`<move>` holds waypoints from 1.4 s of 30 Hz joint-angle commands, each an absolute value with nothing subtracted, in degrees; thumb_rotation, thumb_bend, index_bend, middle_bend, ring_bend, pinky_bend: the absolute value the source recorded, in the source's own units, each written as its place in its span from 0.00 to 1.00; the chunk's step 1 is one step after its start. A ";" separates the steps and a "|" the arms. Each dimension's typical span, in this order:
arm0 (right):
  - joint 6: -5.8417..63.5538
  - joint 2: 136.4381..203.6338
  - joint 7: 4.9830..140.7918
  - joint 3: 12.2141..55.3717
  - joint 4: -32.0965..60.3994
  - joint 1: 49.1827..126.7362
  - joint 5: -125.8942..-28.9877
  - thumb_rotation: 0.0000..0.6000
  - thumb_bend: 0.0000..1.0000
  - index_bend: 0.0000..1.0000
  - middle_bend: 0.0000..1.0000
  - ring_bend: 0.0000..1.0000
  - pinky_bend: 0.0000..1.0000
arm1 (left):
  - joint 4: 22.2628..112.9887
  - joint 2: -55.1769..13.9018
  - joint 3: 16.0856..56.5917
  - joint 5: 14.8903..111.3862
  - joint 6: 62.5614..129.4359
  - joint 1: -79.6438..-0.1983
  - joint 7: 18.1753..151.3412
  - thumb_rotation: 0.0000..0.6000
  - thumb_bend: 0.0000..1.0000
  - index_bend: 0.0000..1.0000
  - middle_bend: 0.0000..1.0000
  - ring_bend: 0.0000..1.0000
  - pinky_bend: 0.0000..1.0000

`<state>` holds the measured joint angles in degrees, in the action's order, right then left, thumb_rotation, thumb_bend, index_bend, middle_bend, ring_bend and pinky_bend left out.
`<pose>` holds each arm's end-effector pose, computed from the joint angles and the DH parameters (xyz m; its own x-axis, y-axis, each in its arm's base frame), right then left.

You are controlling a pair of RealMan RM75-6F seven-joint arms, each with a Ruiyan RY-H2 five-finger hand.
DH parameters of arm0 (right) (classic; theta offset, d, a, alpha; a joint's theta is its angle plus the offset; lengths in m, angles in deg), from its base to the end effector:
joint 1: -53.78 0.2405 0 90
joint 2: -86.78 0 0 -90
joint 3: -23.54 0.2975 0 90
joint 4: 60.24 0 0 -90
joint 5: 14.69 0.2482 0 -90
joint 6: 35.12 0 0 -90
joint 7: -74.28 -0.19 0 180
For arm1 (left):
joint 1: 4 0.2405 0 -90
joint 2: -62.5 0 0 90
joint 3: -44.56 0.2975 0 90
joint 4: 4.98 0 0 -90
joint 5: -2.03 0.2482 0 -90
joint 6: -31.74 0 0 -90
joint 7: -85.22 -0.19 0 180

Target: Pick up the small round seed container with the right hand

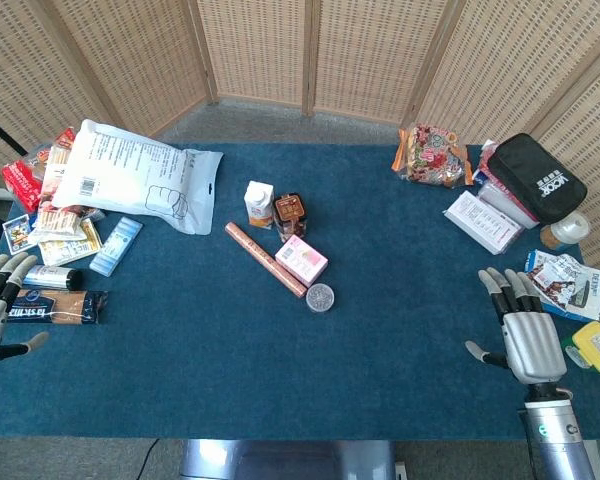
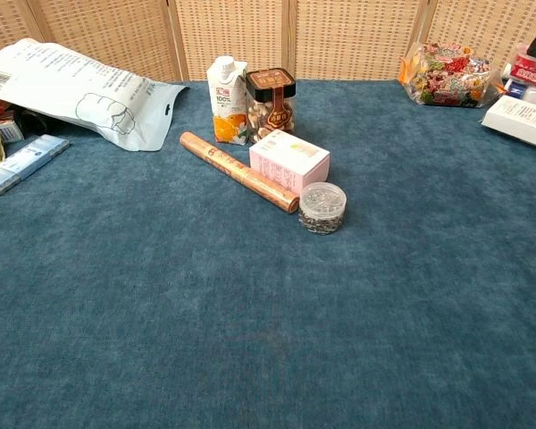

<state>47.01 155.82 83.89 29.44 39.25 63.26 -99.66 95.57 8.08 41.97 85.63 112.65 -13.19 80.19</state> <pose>-0.3011 -0.2678 0.1008 0.3521 0.0115 0.9359 -0.9317 -0.0913 0.3517 -0.3370 0.2559 0.1774 0.4963 0.0430 0.8671 0.8680 -0.0464 -0.4944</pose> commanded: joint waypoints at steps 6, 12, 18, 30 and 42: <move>46.31 156.05 83.16 29.15 39.02 63.41 -99.07 1.00 0.00 0.00 0.00 0.00 0.00 | 96.45 8.24 42.24 86.95 113.53 -12.84 79.67 1.00 0.00 0.00 0.00 0.00 0.00; 41.98 157.81 83.23 27.98 39.82 65.41 -99.30 1.00 0.00 0.00 0.00 0.00 0.00 | 97.53 8.72 42.09 87.80 115.02 -12.28 79.93 1.00 0.00 0.00 0.00 0.00 0.00; 34.82 161.39 82.58 28.96 41.41 70.23 -97.91 1.00 0.00 0.00 0.00 0.00 0.00 | 97.69 8.75 42.24 87.96 114.54 -12.35 79.96 1.00 0.00 0.00 0.00 0.00 0.00; 29.04 177.54 87.05 32.97 32.52 78.16 -92.27 1.00 0.00 0.00 0.00 0.00 0.00 | 97.20 9.18 42.13 87.71 114.17 -12.30 81.64 1.00 0.00 0.00 0.00 0.00 0.00; 24.50 188.47 86.51 36.53 20.27 83.97 -86.01 1.00 0.00 0.00 0.00 0.00 0.00 | 96.90 9.37 41.95 87.44 114.27 -12.12 82.33 1.00 0.00 0.00 0.00 0.00 0.00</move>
